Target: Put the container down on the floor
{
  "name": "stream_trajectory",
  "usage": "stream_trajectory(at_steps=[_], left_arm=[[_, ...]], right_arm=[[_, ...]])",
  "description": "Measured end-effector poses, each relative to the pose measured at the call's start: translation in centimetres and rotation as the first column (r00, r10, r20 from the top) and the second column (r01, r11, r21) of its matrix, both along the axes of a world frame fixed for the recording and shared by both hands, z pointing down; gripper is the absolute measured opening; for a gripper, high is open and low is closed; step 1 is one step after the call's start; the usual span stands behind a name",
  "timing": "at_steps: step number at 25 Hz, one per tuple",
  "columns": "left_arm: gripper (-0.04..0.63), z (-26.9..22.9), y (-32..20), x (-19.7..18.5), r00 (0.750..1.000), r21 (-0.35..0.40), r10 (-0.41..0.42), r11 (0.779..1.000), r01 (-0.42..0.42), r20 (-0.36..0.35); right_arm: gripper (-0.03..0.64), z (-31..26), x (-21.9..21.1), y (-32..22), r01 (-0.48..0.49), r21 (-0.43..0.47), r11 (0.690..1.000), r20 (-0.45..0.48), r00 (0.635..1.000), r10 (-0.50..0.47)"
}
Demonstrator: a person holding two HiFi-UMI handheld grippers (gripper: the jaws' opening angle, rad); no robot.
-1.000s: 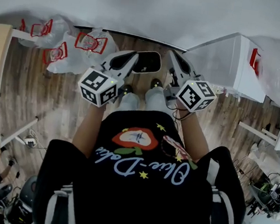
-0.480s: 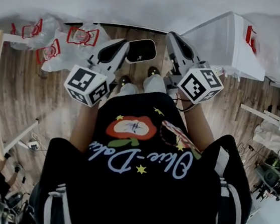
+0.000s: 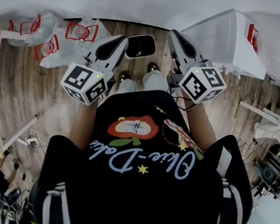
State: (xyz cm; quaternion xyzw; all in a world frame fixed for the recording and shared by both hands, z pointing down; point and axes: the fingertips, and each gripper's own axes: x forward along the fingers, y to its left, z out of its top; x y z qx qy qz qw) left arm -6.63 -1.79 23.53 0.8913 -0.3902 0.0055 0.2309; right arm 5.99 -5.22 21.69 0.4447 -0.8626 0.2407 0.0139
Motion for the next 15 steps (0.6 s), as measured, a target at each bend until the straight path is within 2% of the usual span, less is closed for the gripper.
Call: stream_trajectory(at_steps=[9, 15], left_arm=[[0.005, -0.41, -0.20, -0.06, 1.000, 0.017, 0.004, 1.000, -0.005, 0.005], [0.005, -0.35, -0.30, -0.27, 1.000, 0.010, -0.006, 1.000, 0.006, -0.004]], right_arm=[[-0.002, -0.28, -0.88, 0.04, 0.023, 0.044, 0.999, -0.084, 0.996, -0.019], [-0.002, -0.41, -0.88, -0.06, 0.017, 0.047, 0.999, -0.088, 0.996, -0.013]])
